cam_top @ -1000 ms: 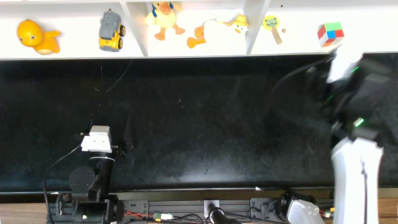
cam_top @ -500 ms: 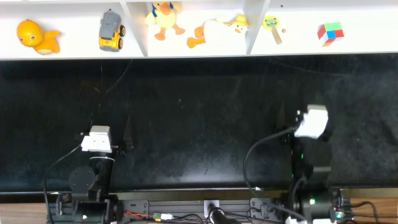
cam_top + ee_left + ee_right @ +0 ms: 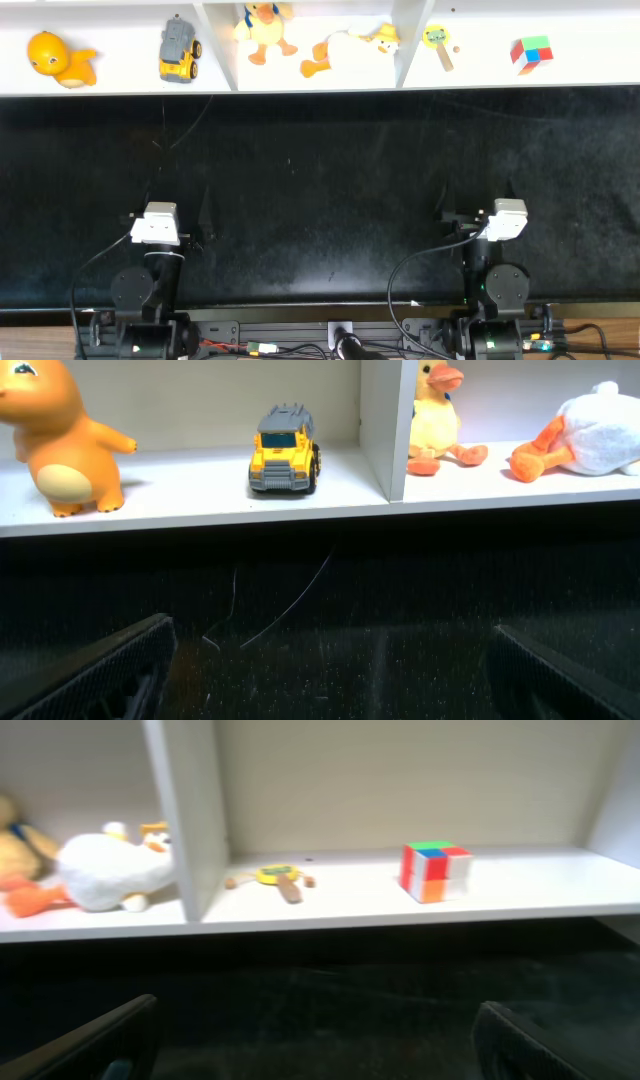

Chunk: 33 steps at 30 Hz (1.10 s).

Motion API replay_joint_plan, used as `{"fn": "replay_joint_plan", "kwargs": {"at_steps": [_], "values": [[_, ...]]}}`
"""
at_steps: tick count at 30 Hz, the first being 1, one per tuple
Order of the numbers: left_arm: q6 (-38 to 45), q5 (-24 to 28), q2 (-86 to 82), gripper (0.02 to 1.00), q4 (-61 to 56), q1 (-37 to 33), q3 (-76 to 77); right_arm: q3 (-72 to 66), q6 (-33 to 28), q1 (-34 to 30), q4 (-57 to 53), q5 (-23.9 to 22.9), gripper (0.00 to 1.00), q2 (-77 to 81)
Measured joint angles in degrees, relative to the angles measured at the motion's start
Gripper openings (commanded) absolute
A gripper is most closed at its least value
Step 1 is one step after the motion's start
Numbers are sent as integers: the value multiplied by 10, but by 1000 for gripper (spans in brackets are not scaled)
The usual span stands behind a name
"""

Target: Store Toys

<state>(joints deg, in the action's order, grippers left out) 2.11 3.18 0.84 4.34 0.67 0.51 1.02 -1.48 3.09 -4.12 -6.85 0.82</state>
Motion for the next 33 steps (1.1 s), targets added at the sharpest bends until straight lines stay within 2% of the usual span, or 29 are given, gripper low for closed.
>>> {"fn": "replay_joint_plan", "kwargs": {"at_steps": [8, 33], "values": [[0, 0, 0, 998, 0, 0, 0, 0, 0, 0, 0, 21, 996, 0], [0, 0, 0, 998, 0, 0, 0, 0, 0, 0, -1, 22, 996, 0]]}}
